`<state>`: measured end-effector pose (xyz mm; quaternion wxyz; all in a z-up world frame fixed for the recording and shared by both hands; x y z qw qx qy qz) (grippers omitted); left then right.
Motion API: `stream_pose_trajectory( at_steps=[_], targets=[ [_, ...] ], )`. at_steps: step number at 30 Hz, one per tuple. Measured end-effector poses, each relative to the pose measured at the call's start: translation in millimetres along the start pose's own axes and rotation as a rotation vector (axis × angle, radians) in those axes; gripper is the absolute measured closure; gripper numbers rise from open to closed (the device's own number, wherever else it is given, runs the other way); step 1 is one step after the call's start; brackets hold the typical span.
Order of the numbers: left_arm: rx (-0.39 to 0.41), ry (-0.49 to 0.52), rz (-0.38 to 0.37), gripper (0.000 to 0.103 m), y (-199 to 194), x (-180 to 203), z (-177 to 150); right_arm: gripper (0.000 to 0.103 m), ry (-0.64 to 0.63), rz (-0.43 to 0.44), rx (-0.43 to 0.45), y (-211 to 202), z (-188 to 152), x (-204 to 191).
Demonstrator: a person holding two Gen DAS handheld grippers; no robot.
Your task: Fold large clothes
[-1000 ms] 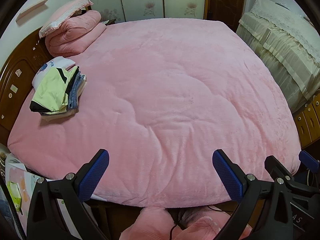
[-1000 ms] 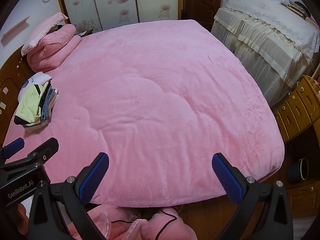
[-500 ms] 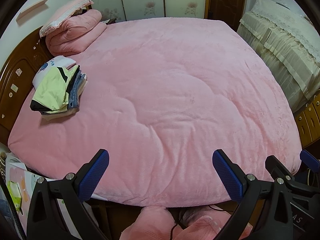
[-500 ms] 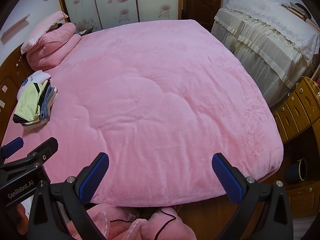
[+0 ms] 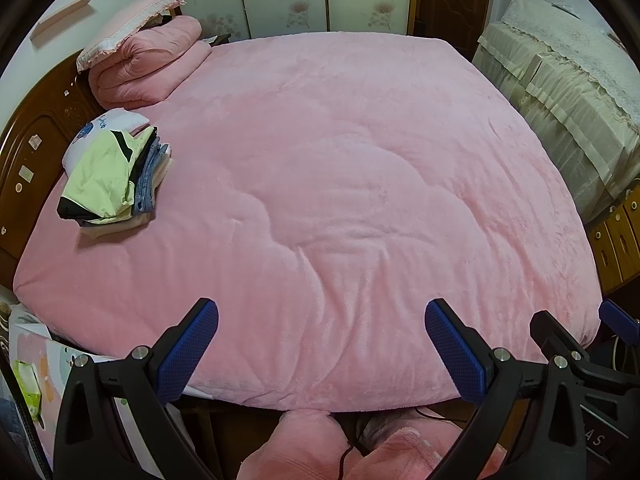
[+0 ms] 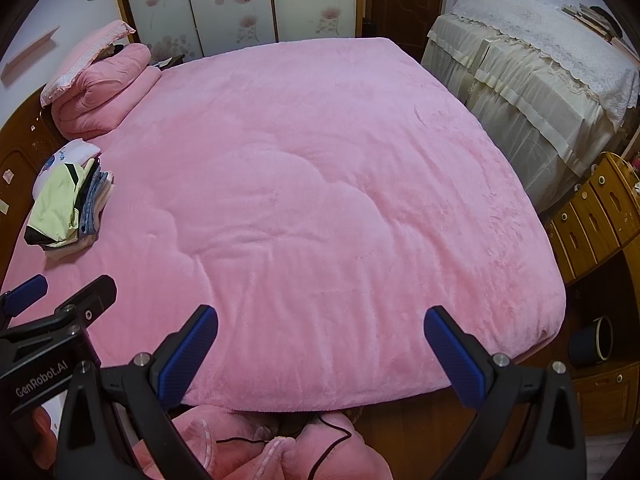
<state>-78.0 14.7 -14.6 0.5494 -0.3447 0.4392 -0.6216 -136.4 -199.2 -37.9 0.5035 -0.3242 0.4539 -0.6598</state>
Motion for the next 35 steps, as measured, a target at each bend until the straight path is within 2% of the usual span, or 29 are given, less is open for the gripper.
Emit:
stream_pose_trajectory(
  at_steps=[17,28,35],
  targets=[
    [-0.003,0.019,0.005,0.001,-2,1,4,0.0,-0.005,-0.02,-0.006,-3,4,-2],
    [0.022,0.049,-0.006,0.001,-5,-8,19,0.0,-0.017,-0.093,0.021,-11,16,-11],
    [0.004,0.067,-0.058,0.001,2,-16,35,0.0,-0.018,-0.164,0.031,-17,21,-21]
  ],
)
Point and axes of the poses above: each gripper's, at about its wrist camera, not at the fingertips, and y roughly the way its jaws point, x to its right, z to its top, the point moved 1 cm from there along y, roughly the way its jaws point, and after that the axes turned 7 degrees about -x, right-handed, at the moved point
